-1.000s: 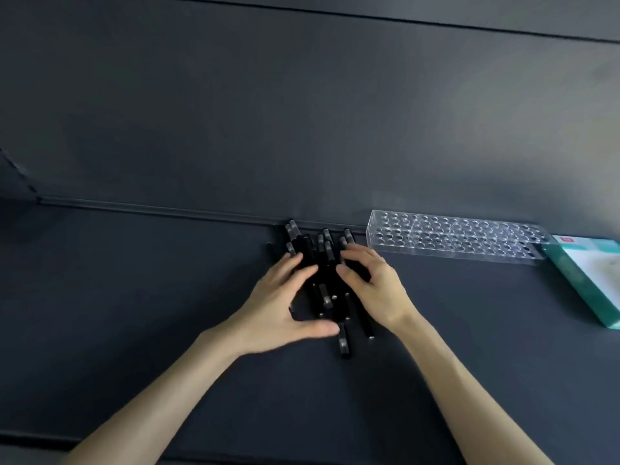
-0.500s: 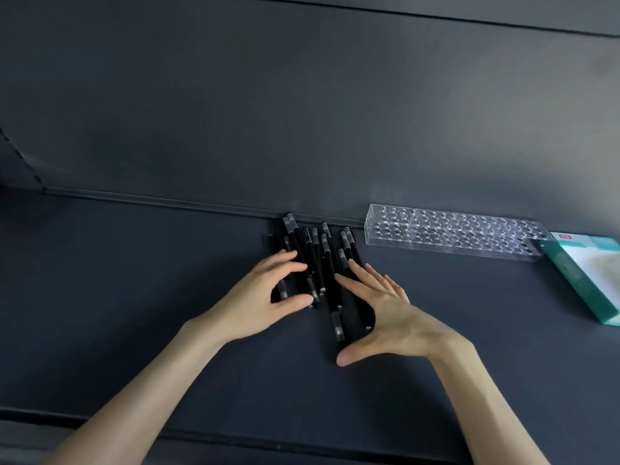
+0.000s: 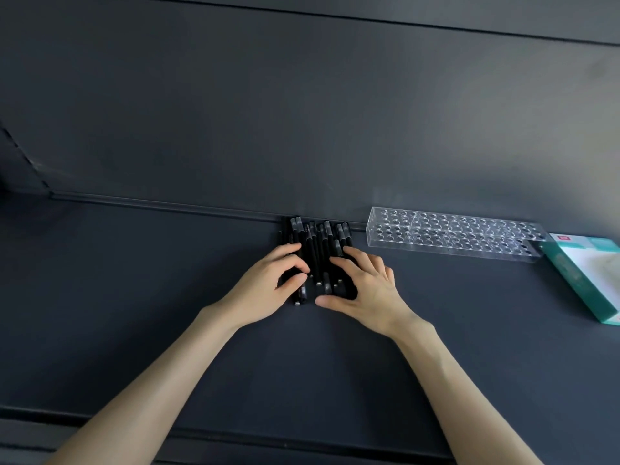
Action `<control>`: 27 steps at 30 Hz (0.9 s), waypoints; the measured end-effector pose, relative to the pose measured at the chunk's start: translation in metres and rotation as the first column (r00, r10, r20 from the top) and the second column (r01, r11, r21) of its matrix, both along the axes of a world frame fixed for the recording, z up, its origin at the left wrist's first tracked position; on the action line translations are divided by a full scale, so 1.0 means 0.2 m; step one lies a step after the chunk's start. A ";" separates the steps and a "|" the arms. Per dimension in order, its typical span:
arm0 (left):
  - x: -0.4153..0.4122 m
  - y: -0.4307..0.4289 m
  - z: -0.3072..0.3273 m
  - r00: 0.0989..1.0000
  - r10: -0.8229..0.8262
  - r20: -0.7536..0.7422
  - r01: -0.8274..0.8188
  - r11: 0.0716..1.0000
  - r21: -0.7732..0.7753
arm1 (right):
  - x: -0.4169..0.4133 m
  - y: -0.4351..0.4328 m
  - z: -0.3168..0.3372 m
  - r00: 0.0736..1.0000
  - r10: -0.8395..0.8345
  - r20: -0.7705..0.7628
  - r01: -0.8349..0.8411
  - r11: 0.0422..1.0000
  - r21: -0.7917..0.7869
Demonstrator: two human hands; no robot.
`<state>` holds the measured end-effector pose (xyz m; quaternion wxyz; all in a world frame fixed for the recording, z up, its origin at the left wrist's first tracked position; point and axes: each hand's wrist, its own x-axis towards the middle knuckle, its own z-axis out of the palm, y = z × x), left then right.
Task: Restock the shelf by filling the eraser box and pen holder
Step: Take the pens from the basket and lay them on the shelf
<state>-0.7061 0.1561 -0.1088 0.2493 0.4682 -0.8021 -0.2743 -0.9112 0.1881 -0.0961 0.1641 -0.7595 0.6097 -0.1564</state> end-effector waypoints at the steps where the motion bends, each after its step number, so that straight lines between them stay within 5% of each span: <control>1: 0.00 -0.01 0.00 1.000 0.000 0.004 0.000 1.000 0.001 | 0.00 0.00 0.00 1.000 0.000 -0.005 0.000 1.000 -0.001; 14: 0.23 0.17 0.25 0.958 0.222 -0.184 -0.254 0.951 -0.178 | 0.18 0.00 0.21 0.973 0.032 0.229 0.026 0.969 -0.246; 27: 1.33 0.52 0.48 0.862 0.475 -0.177 -0.507 0.791 -0.344 | 1.36 0.11 0.41 0.897 0.274 0.346 -0.117 0.904 -0.412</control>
